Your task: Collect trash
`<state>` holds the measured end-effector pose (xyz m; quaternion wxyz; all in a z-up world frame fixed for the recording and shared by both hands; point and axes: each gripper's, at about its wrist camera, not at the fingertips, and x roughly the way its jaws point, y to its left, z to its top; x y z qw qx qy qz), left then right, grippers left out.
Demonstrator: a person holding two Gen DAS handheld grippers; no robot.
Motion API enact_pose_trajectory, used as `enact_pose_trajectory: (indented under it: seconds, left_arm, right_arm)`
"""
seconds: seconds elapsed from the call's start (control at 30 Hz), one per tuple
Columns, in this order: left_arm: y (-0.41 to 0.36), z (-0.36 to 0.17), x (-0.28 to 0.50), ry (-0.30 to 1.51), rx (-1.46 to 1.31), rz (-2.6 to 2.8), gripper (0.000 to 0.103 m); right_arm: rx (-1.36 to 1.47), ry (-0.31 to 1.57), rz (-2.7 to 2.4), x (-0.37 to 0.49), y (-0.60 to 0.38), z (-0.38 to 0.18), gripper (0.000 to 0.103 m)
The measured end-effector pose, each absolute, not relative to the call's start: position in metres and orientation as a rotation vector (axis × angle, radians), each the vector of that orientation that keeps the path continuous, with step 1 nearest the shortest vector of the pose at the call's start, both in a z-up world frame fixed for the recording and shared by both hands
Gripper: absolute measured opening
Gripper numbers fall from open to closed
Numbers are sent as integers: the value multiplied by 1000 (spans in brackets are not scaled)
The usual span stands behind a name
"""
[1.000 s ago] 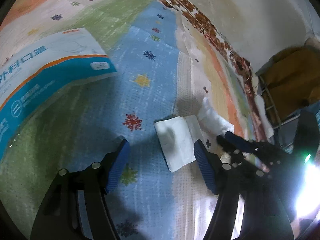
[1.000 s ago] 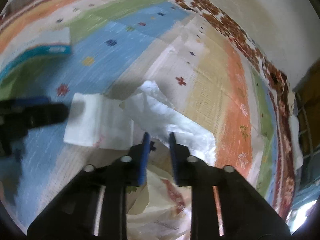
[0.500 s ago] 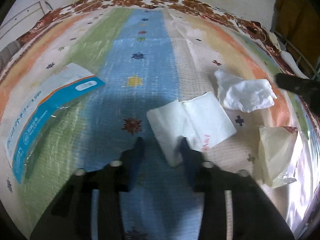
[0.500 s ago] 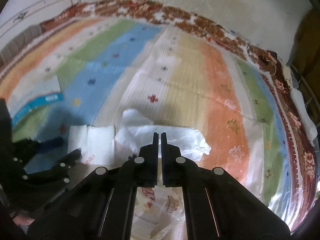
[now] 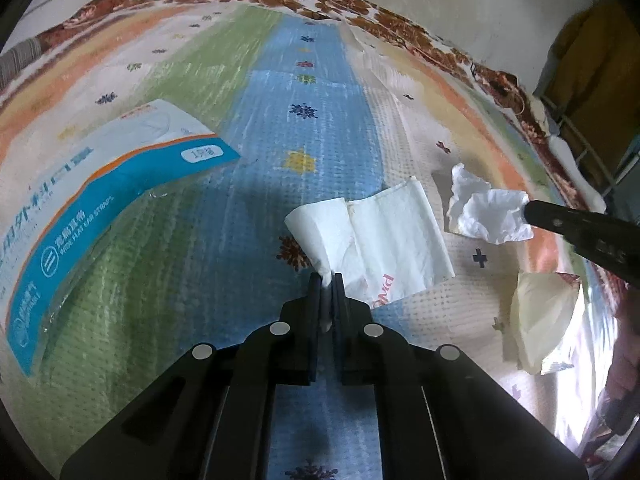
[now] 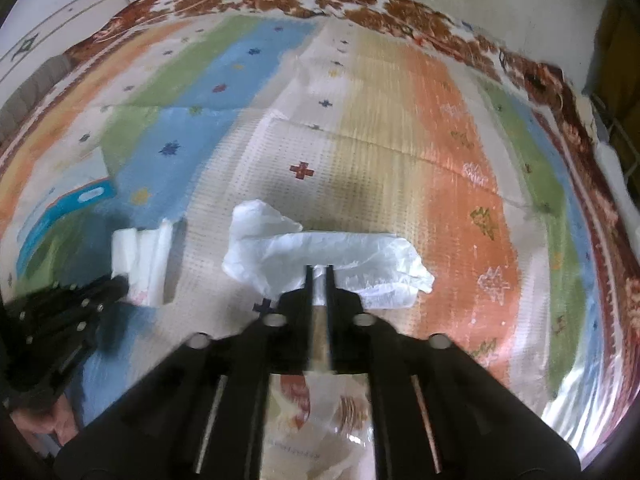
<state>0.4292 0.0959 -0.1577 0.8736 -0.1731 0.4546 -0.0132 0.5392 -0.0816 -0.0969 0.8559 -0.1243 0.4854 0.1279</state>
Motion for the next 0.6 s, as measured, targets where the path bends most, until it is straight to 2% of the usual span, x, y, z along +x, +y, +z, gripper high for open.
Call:
enact_pose_trajectory:
  seconds: [0.03, 0.1, 0.3, 0.4, 0.5, 0.6]
  left_arm:
    - [96, -158, 428, 947, -363, -33, 6]
    - [98, -159, 424, 939, -368, -50, 6]
    - [104, -164, 422, 922, -423, -78, 6]
    - [102, -163, 422, 920, -408, -71, 6]
    - [96, -160, 423, 928, -370, -49, 6]
    - [94, -155, 424, 940, -384, -38, 4]
  right_arm:
    - [-236, 1033, 268, 543, -83, -99, 36]
    - [-211, 1054, 261, 553, -83, -104, 45]
    - [-204, 1138, 230, 573, -85, -124, 45]
    - [-209, 1146, 235, 573, -82, -131, 33]
    - [-223, 1125, 239, 568, -80, -129, 12]
    - [-215, 1093, 250, 562, -81, -120, 8]
